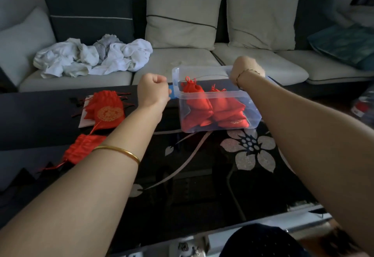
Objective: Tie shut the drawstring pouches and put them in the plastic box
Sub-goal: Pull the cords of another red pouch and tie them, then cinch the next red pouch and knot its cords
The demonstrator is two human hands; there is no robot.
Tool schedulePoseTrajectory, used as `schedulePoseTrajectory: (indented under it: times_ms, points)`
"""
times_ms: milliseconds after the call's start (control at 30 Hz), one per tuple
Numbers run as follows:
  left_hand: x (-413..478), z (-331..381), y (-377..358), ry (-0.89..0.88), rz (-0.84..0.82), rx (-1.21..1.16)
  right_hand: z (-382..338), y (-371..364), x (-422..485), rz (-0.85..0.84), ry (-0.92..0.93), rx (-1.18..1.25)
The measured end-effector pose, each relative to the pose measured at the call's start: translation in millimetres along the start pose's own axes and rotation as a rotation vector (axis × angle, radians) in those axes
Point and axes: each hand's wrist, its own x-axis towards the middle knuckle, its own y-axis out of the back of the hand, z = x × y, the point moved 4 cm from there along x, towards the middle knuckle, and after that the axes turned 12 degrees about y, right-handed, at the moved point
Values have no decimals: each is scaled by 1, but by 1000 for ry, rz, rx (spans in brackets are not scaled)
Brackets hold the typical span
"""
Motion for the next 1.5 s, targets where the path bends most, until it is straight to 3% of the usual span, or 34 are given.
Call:
schedulePoseTrajectory:
  times_ms: [67, 233, 333, 433, 500, 633, 767, 833, 933, 1034, 1100, 1167, 1300, 1367, 1500]
  points:
    - [-1, -10, 11, 25, 41, 28, -10, 9, -7, 94, 21, 33]
    - [-13, -51, 44, 65, 82, 286, -74, 3, -63, 94, 254, 313]
    - [-22, -79, 67, 100, 78, 725, -113, -35, -108, -68, 377, 460]
    - [-34, -102, 88, 146, 65, 1108, -132, -81, -139, -259, 335, 618]
    - [-36, -117, 97, 173, 44, 1236, -136, -102, -148, -337, 302, 622]
    - [-34, -129, 95, 185, -126, 1266, -131, -122, -150, -364, 238, 641]
    - [-44, -116, 71, -75, -431, 1207, -127, -128, -148, -307, 289, 593]
    - [-55, -109, 63, -165, -612, 1147, -121, -129, -149, -315, 317, 529]
    - [-64, -103, 62, -138, -741, 987, -105, -131, -153, -434, 356, 324]
    - [-54, -98, 68, -156, -580, 831, -92, -132, -160, -530, 359, 276]
    - [-41, -94, 72, -216, -328, 846, -85, -131, -164, -566, 317, 372]
    - [-32, -98, 75, -193, -199, 922, -82, -129, -169, -622, 288, 477]
    - [-30, -119, 66, -107, -247, 1074, -63, -125, -154, -404, 120, 605]
    - [-30, -124, 63, -100, -249, 1102, -51, -123, -144, -297, 121, 463]
    - [-23, -114, 71, -86, -167, 1066, -39, -123, -141, -293, 212, 199]
